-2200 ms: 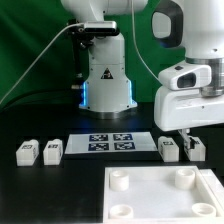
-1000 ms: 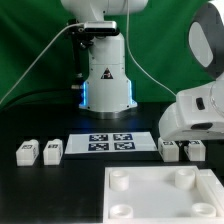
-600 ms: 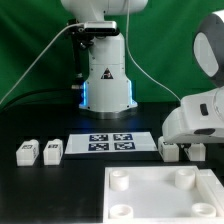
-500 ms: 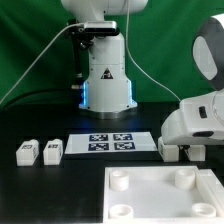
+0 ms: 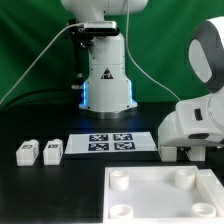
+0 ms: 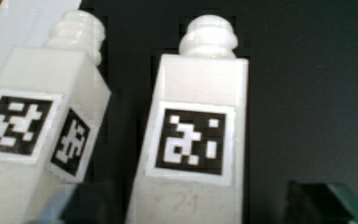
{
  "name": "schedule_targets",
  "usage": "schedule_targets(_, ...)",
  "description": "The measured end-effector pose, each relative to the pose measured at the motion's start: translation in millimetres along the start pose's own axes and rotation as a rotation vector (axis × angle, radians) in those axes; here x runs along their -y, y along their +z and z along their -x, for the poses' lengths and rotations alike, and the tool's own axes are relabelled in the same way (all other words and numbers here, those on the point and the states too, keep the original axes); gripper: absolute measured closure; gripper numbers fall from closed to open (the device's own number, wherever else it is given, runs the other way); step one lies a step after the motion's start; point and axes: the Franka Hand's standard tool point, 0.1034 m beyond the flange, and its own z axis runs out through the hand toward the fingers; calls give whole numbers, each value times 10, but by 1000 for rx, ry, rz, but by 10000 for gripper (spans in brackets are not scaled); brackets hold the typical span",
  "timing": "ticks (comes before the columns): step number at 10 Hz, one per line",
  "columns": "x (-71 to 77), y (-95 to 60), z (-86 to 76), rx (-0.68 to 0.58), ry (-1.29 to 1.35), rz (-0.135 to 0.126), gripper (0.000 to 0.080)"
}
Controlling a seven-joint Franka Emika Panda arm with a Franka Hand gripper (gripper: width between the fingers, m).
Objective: Assemble one leg
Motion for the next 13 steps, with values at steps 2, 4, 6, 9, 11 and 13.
schedule_targets(2, 1, -3, 1, 0, 0, 0, 508)
schedule_targets(4, 1, -3, 1, 0, 0, 0, 508)
schedule_targets(6, 1, -3, 1, 0, 0, 0, 508)
schedule_targets(9, 2, -3, 1, 0, 0, 0, 507)
schedule_targets(11, -120, -272, 16, -38, -44, -9, 506)
schedule_targets(13, -294, -797, 144, -155, -84, -26, 506)
